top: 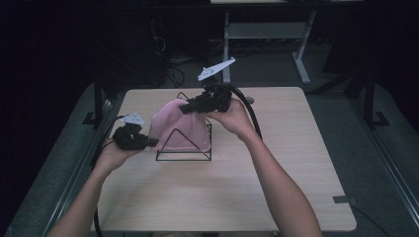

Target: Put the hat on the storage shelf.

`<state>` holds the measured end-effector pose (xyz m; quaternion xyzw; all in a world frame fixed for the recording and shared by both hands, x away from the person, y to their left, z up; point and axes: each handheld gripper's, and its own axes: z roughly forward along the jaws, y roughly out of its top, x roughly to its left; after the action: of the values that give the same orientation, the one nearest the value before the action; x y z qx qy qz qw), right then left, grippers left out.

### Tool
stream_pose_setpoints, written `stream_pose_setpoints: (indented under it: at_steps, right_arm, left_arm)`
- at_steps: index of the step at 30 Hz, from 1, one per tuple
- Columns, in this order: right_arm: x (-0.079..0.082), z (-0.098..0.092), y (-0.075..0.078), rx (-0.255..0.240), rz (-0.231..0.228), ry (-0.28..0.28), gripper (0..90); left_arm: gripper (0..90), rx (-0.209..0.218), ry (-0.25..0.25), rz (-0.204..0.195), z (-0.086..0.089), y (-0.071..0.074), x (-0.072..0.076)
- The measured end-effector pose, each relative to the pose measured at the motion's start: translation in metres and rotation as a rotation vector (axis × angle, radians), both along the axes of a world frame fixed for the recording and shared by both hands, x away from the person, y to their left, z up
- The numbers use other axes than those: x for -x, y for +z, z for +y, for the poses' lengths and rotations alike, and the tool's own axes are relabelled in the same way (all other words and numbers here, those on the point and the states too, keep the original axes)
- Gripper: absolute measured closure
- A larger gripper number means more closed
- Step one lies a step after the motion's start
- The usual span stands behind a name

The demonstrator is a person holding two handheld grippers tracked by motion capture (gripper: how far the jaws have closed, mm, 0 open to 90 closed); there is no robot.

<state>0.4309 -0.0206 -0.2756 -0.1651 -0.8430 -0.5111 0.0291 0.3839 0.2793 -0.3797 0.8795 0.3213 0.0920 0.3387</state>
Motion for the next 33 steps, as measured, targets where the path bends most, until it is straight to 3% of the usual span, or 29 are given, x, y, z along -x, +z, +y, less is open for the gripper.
stream_pose_setpoints:
  at_steps: [19,26,28,30,33]
  right_arm:
    - [0.0,0.008,-0.023,0.079,0.072,0.044,70.4]
    - [-0.002,0.01,-0.03,0.087,0.095,0.048,70.3]
    - [-0.002,0.013,-0.032,0.1,0.091,0.063,70.6]
    - [-0.001,0.014,-0.033,0.104,0.1,0.065,70.6]
    - [-0.001,0.015,-0.037,0.107,0.106,0.067,70.1]
  left_arm:
    - [79.6,-0.05,-0.01,0.062,0.001,-0.026,-0.001]
    - [63.7,0.004,-0.011,0.045,0.003,-0.014,0.0]
    - [60.1,0.044,-0.012,0.031,0.003,-0.007,0.002]
    - [60.0,0.073,-0.029,0.013,0.002,-0.001,0.003]
    - [70.5,0.086,-0.059,0.012,0.001,0.004,0.005]
